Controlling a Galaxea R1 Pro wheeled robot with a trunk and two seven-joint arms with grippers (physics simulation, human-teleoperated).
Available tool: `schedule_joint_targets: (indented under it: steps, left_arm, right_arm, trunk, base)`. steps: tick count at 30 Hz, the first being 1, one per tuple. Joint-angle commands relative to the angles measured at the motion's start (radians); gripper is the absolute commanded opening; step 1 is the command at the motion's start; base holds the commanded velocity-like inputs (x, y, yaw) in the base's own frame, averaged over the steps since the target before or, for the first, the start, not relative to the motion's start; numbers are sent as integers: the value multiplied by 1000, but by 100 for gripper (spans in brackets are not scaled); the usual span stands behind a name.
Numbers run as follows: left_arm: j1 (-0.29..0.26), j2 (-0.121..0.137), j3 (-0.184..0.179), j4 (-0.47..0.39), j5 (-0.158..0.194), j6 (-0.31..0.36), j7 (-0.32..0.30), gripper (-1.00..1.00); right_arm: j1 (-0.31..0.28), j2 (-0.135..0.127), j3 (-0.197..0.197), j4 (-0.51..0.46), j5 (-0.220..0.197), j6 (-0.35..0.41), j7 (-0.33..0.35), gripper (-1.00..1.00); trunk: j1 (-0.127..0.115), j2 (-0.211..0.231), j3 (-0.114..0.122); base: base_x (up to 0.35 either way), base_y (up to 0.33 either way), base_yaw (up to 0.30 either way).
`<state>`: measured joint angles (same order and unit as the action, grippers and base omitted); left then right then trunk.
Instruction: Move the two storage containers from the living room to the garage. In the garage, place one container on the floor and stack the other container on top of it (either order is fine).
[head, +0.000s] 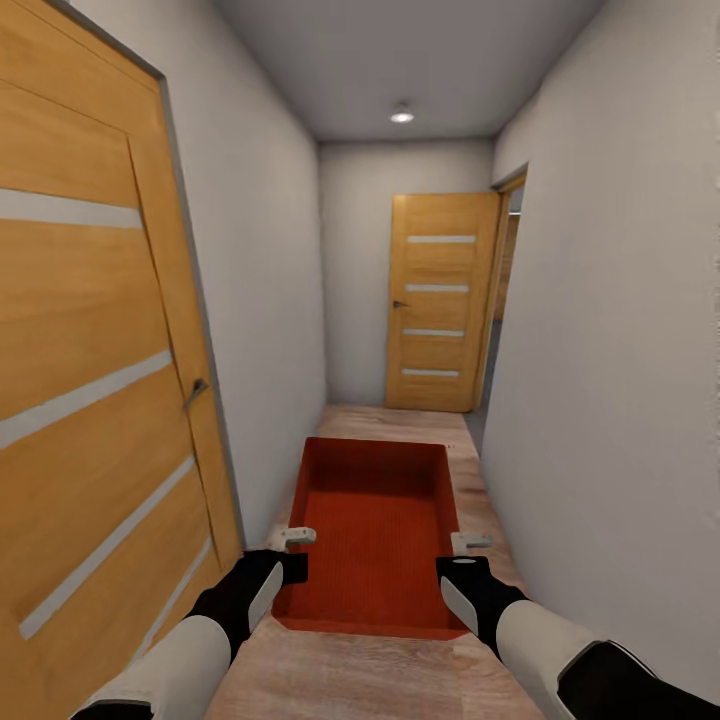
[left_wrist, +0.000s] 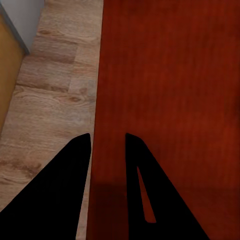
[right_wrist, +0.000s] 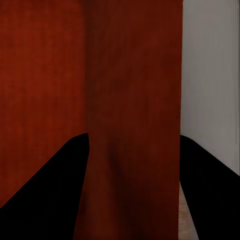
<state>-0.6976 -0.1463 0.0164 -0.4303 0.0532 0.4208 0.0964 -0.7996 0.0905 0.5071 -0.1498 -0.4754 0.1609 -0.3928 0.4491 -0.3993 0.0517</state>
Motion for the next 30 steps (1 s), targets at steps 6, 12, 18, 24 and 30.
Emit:
schedule_joint_targets:
  steps: [6, 12, 18, 24, 30]
  left_arm:
    - [1, -1, -9, 2, 8, 6, 9, -100]
    - [1, -1, -9, 2, 8, 6, 9, -100]
    - [1, -1, -9, 2, 8, 6, 9, -100]
    - [1, -1, -9, 2, 9, 6, 9, -100]
    - [1, -1, -9, 2, 10, 6, 9, -100]
  right_arm:
    - [-1, 0, -15, -20, 27, 9, -8, -100]
    - [-1, 0, -15, -20, 27, 9, -8, -100]
    - [-1, 0, -15, -20, 27, 9, -8, -100]
    - [-1, 0, -15, -20, 27, 9, -8, -100]
    - [-1, 0, -15, -20, 27, 9, -8, -100]
  trunk:
    - [1, -1, 0]
    - [1, -1, 0]
    - [1, -1, 0]
    - [1, -1, 0]
    - [1, -1, 0]
  base:
    - [322, 0, -240]
    - [322, 0, -149]
    - [322, 0, -11]
    - [322, 0, -1]
    - [323, 0, 0]
